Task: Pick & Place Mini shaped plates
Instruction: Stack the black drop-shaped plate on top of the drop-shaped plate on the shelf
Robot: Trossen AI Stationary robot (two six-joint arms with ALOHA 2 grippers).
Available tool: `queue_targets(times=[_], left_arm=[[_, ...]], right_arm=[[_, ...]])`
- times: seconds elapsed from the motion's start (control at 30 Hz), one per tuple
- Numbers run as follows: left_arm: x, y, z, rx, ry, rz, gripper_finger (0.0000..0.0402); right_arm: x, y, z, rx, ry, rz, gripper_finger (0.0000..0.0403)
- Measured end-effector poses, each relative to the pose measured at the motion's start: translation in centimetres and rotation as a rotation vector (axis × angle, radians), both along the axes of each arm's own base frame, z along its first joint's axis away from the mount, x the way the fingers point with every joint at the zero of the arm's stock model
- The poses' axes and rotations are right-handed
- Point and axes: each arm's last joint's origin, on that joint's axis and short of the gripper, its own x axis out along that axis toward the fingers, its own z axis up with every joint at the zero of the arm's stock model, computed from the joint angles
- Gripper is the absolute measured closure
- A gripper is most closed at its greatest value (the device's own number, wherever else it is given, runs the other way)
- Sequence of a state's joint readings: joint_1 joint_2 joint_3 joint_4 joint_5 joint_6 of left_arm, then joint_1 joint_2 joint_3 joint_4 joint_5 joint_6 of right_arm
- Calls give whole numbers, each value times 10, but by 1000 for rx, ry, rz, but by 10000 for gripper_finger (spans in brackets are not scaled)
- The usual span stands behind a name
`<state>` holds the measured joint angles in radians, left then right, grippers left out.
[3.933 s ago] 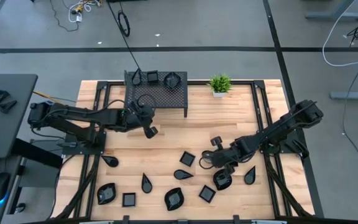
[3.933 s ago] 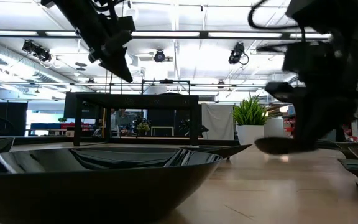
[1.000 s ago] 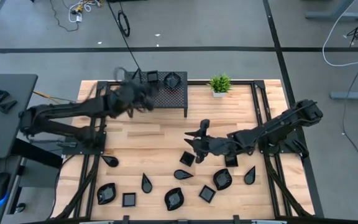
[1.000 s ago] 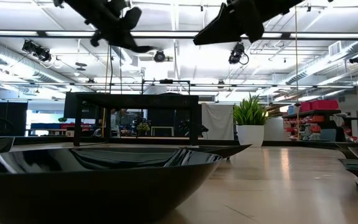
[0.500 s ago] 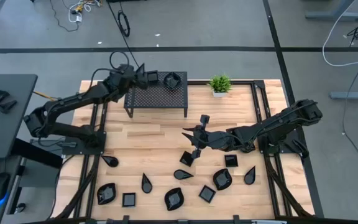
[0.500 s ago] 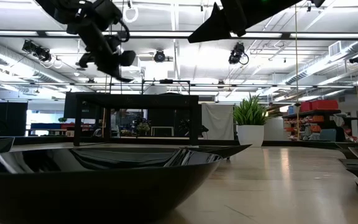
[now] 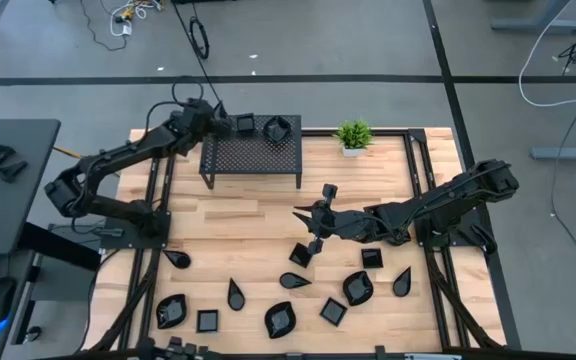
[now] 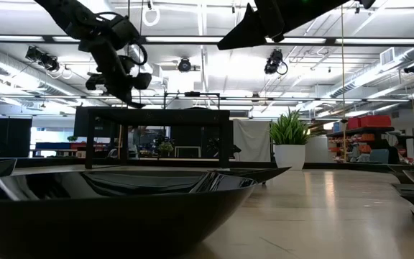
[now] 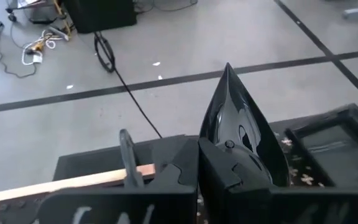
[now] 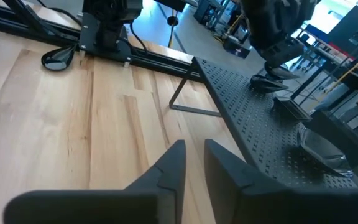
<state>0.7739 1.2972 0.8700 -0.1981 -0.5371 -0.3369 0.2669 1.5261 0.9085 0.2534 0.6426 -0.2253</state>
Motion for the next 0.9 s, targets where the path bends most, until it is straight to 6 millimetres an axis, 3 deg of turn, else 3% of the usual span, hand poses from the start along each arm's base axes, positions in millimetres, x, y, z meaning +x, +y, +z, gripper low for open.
queue_targets(times=[0.37,0.9], left_arm=[[7,3,-13,-57,16,-49,397],[5,1,-15,-66,68,-22,389]], right_arm=[[0,0,0,4,-2,-1,346],[1,0,2,15,-23,4,346]])
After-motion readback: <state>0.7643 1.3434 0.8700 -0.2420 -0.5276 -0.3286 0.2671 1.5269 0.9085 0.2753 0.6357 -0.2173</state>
